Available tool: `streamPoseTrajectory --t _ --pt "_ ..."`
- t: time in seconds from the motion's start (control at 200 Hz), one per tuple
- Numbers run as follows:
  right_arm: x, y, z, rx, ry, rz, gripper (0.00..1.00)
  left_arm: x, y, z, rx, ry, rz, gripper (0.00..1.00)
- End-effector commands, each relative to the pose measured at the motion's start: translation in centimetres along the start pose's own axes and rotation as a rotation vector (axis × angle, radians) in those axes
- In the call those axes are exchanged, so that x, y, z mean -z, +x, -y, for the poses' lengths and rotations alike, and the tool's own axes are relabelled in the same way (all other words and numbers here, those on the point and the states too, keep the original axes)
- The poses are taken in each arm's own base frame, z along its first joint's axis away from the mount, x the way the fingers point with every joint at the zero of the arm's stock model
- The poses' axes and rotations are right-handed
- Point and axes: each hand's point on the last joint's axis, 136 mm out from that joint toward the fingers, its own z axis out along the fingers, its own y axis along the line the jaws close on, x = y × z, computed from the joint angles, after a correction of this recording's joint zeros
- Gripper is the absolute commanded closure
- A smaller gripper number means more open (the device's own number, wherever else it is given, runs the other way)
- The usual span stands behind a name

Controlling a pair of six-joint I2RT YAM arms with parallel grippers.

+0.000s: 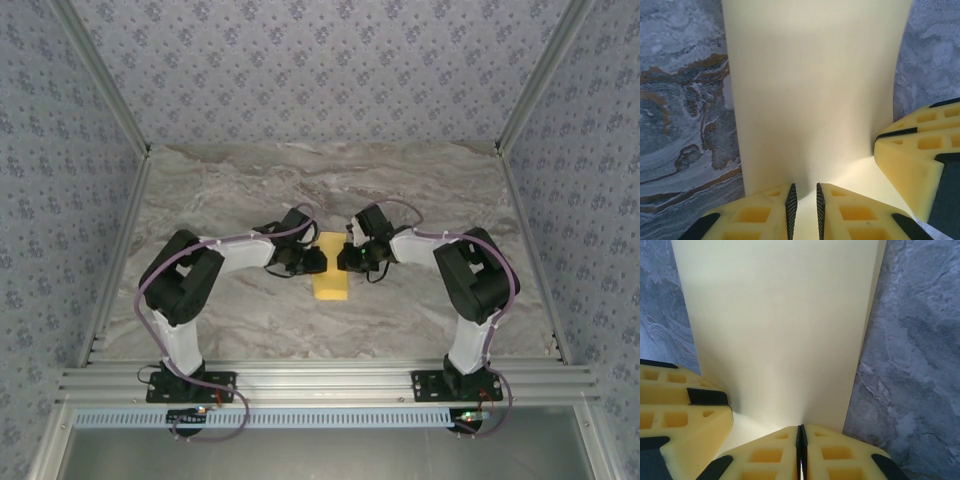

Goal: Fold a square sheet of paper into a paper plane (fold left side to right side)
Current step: First fold the square sheet of paper in half at the center of the table, then hold the square sheet of paper at the center of the table.

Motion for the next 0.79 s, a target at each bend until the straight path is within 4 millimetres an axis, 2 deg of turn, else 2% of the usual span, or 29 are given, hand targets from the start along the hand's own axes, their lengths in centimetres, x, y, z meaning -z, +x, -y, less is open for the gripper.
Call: streamPoseTrajectory --t 0.0,0.12,0.21,0.295,0.41,0.49,0.565,0.789 --pt "-1.5 4.6 4.4 -0.048 0.156 -0.16 0.9 0.2 0.9 -3.2 0.034 -0.076 -0.016 0.8" --pt "-1.5 4.6 4.4 -0.049 0.156 -0.159 0.9 1.4 0.7 -4.1 0.048 -0.077 0.004 0.8" --pt "-1.5 4.5 4.3 -0.047 0.153 -0.158 0.9 2.7 0.0 -3.8 0.044 -0.055 0.033 0.8" --pt "-1.5 4.4 4.1 -0.046 0.148 -0.155 0.9 3.8 -0.7 -2.4 0.027 0.001 0.061 0.81" --pt "-1.5 4.3 4.0 -0.047 0.143 -0.151 0.9 4.6 -1.7 0.8 0.0 0.137 0.097 0.81" --pt "-1.5 4.1 3.9 -0.046 0.143 -0.148 0.9 4.4 -2.1 2.5 -0.012 0.203 0.103 0.81" --pt "-1.6 4.2 3.9 -0.045 0.143 -0.15 0.9 3.7 -2.3 3.3 -0.007 0.231 0.096 0.81" --pt "-1.6 4.3 3.7 -0.044 0.141 -0.151 0.9 0.5 -2.5 3.0 0.017 0.213 0.055 0.81"
